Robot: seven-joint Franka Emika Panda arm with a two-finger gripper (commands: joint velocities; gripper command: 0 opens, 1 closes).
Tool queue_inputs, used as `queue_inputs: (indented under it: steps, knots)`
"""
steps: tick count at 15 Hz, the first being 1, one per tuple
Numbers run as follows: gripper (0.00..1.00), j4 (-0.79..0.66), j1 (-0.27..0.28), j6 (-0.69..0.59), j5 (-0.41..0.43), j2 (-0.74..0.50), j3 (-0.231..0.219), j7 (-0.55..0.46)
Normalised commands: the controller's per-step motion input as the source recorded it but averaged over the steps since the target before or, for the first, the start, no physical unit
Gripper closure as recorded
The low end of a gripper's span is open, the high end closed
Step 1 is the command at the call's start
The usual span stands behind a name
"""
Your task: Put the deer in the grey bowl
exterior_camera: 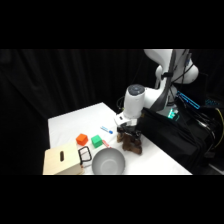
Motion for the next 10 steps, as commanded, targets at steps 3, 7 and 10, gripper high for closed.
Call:
queue_inputs:
  steps: [3, 7, 10]
  knots:
    - [0.00, 0.22, 0.153, 0.14, -0.191, 0.31, -0.149, 0.04]
    - [0.26, 0.19, 0.119, 0.12, -0.109, 0.24, -0.121, 0.01]
    - [0.51, 0.09, 0.106, 0.09, -0.089, 0.07, -0.116, 0.00]
